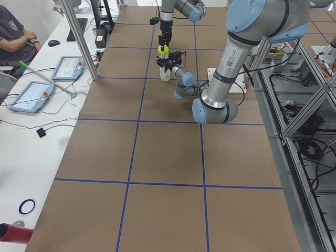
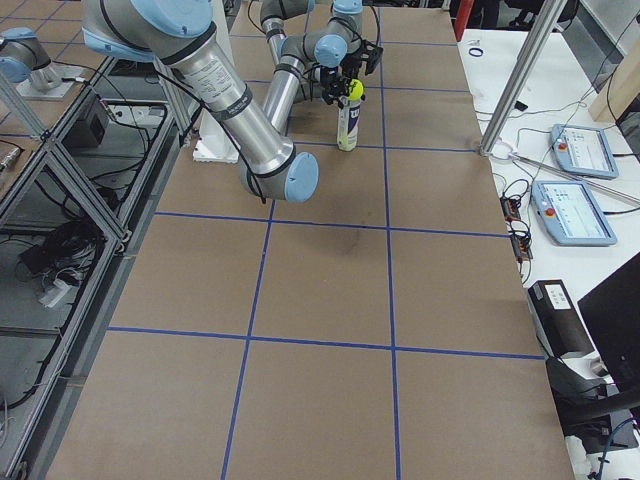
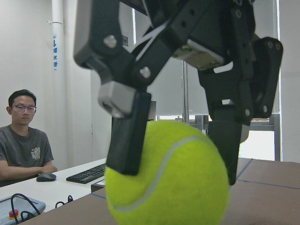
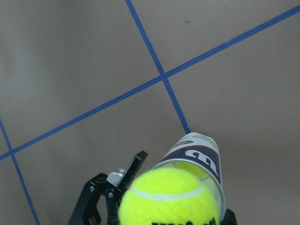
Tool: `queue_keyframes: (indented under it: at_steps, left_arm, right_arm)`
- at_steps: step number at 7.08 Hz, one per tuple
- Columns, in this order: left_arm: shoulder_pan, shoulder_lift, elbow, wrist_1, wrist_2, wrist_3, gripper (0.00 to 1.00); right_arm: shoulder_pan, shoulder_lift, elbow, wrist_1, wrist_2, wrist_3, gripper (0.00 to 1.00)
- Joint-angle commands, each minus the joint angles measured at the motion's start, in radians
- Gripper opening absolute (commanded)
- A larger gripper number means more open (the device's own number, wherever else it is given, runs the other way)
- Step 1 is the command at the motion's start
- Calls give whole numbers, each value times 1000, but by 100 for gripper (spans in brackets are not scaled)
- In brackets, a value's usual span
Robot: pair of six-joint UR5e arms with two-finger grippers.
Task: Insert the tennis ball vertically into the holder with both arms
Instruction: 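Lower the ball into the can opening and open the right gripper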
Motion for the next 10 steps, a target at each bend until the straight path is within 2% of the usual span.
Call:
queue_keyframes:
  at_steps: [1,4,6,8,10]
  left_arm:
    - [0,0,0,-1,0,0,99]
    - [0,2,0,-1,0,0,99]
    - [0,0,-8,1,0,-2,99]
    - [-15,29,-133,63,-3,-3,99]
    - [-32,154,-289,99,0,-5,99]
  right_arm:
    - [-2,-5,1,0,0,0,100]
    - [5,-7,15,-2,11,-7,100]
    - [49,-92,91,-3,21,-16,100]
    - [95,-128,99,-3,35,-44,100]
    - [148,-180,112,-3,64,-122,100]
